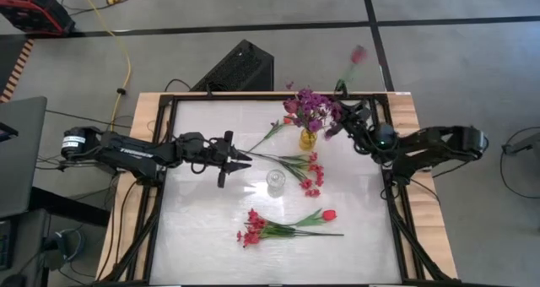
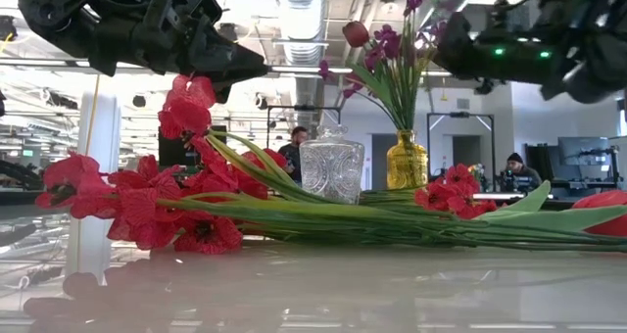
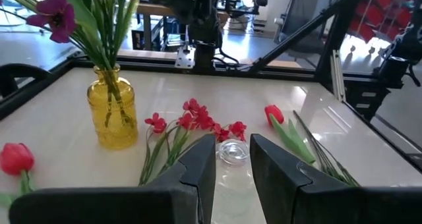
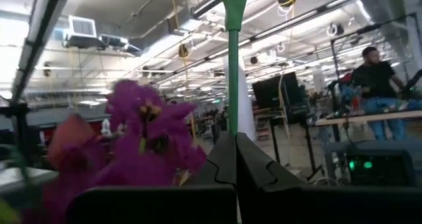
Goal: Sort flowers into vase by color
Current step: Put the purple flower into the yellow vase
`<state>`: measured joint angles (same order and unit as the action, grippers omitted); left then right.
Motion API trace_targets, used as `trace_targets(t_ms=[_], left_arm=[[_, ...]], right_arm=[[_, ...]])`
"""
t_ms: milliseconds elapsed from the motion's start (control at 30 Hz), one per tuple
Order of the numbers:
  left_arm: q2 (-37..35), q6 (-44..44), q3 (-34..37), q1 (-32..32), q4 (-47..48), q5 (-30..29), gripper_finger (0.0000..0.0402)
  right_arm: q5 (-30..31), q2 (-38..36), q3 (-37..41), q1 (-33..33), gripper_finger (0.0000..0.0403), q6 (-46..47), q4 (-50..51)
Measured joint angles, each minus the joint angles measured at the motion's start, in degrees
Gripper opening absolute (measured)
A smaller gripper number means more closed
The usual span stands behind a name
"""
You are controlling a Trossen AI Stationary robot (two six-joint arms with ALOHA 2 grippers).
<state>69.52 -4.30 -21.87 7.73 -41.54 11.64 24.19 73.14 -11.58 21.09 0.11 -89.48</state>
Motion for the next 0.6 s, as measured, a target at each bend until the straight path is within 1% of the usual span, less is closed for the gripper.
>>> trace_targets(t_ms=[100,267,367,433,600], left_arm=[[0.00,-0.08,0.00,0.07,0.20,0.02,0.0082],[0.00,-0.37,0.00,0.13,1.37,-0.10,0.0082],[0.00,-0.19,0.00,0.11,2.36,0.05,0.0082],[0.02,0.01,0.00,0.13,2.11,-0.40,0.0082],[0.73,-0.50,0.00,-0.30,1.08,-0.10,0.0082]], right_arm=[[1.79,3.07,-2.60,0.00,0.0017,0.65,-0.39],[4.61,5.75,-3.63,-0.51,0.0016,3.21,-0.36],[4.89,7.68,-3.66,-1.01,0.0016,3.92,-0.29],[5.81,8.78,-3.86,-1.45,0.0016,4.10,-0.40],[5.91,11.63,-5.77,-2.95,0.0016,3.99,-0.36]])
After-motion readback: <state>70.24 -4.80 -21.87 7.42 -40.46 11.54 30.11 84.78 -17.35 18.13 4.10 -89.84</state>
